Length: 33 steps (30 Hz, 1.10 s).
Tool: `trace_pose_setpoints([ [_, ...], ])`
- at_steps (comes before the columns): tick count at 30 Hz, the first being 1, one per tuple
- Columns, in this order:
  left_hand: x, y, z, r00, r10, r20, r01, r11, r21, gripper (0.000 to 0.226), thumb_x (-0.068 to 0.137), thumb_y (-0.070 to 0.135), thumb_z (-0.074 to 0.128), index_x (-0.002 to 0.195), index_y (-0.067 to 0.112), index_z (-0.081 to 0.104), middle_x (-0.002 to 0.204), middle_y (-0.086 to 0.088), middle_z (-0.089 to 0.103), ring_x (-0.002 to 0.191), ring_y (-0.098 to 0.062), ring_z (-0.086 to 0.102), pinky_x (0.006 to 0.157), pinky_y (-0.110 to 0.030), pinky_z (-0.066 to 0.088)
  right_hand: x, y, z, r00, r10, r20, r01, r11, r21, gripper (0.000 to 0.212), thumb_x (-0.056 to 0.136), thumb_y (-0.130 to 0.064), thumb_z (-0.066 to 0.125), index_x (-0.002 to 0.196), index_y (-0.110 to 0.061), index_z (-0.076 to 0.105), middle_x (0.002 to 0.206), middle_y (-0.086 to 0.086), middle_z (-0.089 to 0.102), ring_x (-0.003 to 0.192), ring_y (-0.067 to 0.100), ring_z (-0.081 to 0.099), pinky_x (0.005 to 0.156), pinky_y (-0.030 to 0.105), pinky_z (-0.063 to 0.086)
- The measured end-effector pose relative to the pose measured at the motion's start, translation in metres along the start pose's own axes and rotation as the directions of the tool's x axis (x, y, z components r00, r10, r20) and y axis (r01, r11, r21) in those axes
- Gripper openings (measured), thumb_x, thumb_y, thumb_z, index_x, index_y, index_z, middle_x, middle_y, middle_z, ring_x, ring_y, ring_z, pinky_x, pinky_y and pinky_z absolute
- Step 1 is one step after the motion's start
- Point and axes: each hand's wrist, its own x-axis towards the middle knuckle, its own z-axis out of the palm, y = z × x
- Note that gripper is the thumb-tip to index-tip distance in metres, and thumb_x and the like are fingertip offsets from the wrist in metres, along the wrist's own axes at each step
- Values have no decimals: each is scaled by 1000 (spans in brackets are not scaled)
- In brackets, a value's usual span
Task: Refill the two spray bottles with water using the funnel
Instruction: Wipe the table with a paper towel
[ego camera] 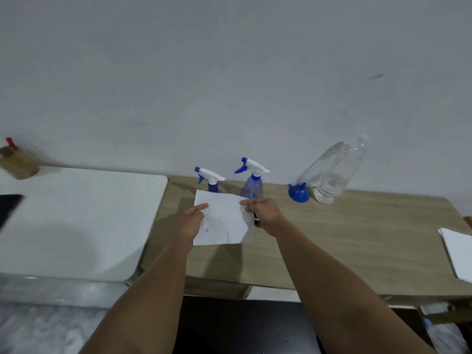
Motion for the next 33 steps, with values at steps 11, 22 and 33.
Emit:
trace_pose_setpoints([
  [11,32,-58,-52,987,65,-146,-15,947,320,34,100,14,53,131,23,66,103,2,65,78,-15,63,77,-29,57,25,67,74,999,35,-8,-36,958,-283,28,96,-2,65,120,-6,77,124,7,69,108,25,65,89,29,54],
  [22,63,-96,-69,863,499,83,-269,314,911,58,98,40,48,149,15,42,158,-13,35,147,-36,29,114,-53,32,10,86,103,926,-369,82,213,330,-920,49,103,-33,51,152,-26,49,153,0,46,138,23,44,113,43,40],
  [33,101,-124,-65,843,406,354,-377,-24,926,75,100,58,14,156,11,26,164,-15,18,153,-35,14,119,-64,8,38,134,123,946,-224,235,258,81,-963,74,109,-51,15,165,-10,-9,170,12,-26,159,30,-25,123,61,-19],
])
